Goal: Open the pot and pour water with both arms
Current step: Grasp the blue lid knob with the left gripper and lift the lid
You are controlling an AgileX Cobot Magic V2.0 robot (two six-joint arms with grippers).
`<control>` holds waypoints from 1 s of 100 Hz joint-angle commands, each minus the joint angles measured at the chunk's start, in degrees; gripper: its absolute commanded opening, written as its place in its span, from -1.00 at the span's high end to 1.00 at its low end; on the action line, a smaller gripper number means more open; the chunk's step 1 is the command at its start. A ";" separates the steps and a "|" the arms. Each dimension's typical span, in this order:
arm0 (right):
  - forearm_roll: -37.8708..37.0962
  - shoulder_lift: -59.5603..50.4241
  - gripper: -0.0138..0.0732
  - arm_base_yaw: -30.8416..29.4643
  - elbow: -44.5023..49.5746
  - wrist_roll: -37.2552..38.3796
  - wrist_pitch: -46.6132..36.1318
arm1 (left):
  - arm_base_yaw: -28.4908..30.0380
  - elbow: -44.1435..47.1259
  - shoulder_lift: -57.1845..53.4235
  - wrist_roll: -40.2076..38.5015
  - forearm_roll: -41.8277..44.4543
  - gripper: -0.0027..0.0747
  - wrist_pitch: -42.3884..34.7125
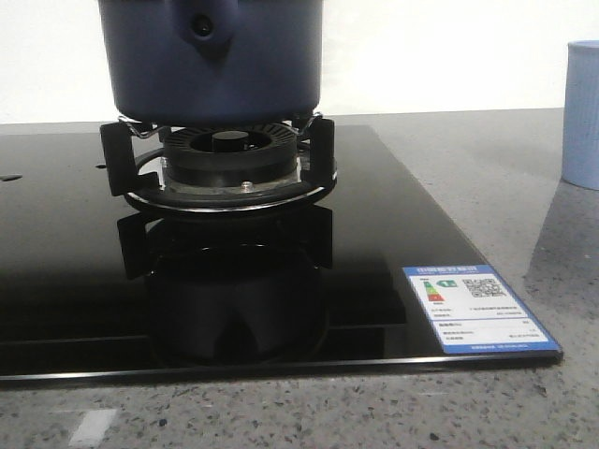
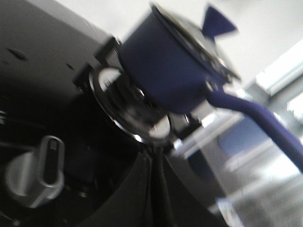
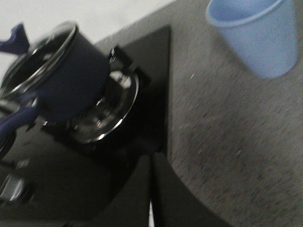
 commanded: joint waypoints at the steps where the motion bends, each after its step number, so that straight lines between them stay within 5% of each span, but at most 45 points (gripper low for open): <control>1: 6.60 3.59 0.83 2.24 -4.14 -3.25 2.38 | 0.03 -5.75 6.79 8.03 -3.49 0.98 6.27; 25: 23.71 4.66 0.84 6.26 -5.28 -30.95 2.60 | 0.03 -16.92 23.33 40.04 -28.71 0.98 33.46; 35: 24.31 4.66 0.84 6.34 -5.28 -38.20 -0.51 | -0.70 -22.47 26.98 46.92 -31.35 0.98 33.44; 53: 24.35 4.66 0.79 6.34 -7.01 -50.42 -6.73 | -5.17 -33.33 31.99 59.80 -20.76 0.88 28.39; 66: 24.35 4.66 0.35 6.34 -7.98 -52.71 -10.90 | -7.84 -38.31 35.94 61.61 -15.90 0.17 20.90; 78: 24.35 4.66 -0.44 6.34 -8.31 -52.71 -13.76 | -9.53 -40.34 40.50 61.61 -15.91 -0.49 12.36; 88: 24.35 4.66 -0.85 6.34 -8.34 -52.71 -14.06 | -10.95 -42.10 45.82 61.61 -16.02 -0.55 7.88; 100: 24.57 4.66 -0.82 6.34 -8.34 -52.71 -13.86 | -11.62 -45.08 52.84 62.70 -17.95 -0.55 5.63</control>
